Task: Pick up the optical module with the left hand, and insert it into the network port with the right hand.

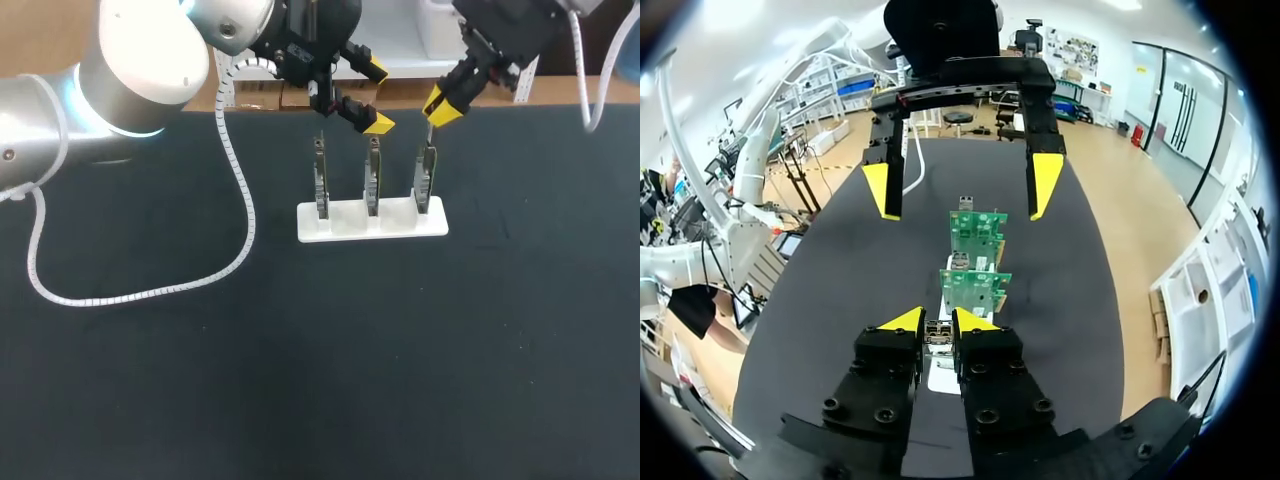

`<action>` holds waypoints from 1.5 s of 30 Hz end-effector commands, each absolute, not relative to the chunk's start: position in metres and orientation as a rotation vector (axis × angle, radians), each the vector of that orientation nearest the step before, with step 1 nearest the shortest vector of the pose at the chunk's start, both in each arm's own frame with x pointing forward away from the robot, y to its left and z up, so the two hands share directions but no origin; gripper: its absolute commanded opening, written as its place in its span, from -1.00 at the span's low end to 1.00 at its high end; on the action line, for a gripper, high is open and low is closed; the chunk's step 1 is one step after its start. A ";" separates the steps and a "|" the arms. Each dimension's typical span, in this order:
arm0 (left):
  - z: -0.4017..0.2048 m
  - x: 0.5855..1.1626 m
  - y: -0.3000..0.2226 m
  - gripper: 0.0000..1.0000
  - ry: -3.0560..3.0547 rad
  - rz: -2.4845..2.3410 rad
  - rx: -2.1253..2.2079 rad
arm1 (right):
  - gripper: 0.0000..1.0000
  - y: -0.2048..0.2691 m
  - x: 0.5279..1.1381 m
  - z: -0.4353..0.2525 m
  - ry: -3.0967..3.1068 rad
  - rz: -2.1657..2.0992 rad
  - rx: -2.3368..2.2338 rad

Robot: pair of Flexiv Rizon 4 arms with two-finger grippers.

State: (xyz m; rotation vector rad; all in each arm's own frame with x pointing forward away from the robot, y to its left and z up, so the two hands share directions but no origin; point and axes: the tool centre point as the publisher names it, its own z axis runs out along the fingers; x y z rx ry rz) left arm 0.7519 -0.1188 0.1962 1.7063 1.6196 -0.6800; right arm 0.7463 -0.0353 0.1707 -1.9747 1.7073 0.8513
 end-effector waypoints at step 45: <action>0.198 0.753 -0.120 1.00 1.628 -0.678 1.712 | -1.00 -0.038 0.744 0.171 1.686 0.835 -1.979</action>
